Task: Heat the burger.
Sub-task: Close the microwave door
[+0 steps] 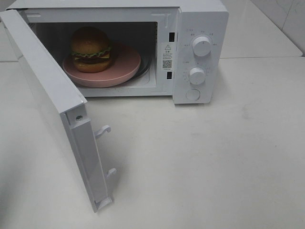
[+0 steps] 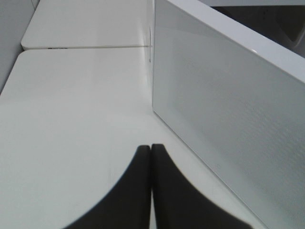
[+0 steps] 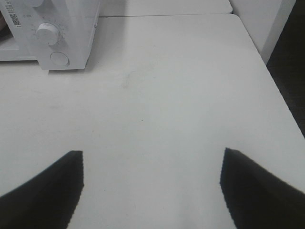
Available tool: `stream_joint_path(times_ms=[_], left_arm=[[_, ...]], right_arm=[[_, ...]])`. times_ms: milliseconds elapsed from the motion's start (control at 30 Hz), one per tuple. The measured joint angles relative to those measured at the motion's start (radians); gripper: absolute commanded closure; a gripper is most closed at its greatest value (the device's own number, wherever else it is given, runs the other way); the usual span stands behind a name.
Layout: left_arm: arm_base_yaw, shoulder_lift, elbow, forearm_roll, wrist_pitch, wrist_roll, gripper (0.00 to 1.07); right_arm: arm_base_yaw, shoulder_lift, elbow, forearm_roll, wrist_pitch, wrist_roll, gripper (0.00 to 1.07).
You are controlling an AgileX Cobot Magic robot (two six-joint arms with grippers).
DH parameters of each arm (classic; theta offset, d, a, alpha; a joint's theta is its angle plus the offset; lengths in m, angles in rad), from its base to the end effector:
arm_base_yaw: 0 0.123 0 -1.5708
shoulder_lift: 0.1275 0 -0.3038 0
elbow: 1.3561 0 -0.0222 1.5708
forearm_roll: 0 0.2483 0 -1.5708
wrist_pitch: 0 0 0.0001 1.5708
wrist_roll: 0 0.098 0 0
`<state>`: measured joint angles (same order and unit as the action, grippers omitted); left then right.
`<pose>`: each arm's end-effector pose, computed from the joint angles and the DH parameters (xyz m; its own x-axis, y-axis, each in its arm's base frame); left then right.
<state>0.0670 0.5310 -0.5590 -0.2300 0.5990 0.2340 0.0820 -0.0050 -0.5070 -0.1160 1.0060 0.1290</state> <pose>0.0910 -0.0065 0.3153 -0.4507 0.0125 -0.8926 0.0673 0.9975 -0.0201 -0.0185 -0.0111 0.2801 -0.3901 0.0345 -0.9201 0.0342 0.9992 0.0230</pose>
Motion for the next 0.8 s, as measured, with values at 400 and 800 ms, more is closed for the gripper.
stream_joint_path(times_ms=[400, 800], left_arm=[[0.000, 0.153, 0.210, -0.127, -0.502, 0.180, 1.07], [0.000, 0.316, 0.275, -0.133, -0.793, 0.196, 1.07]], right_arm=[[0.000, 0.000, 0.000, 0.000, 0.000, 0.000, 0.31], [0.000, 0.000, 0.000, 0.000, 0.000, 0.000, 0.31]])
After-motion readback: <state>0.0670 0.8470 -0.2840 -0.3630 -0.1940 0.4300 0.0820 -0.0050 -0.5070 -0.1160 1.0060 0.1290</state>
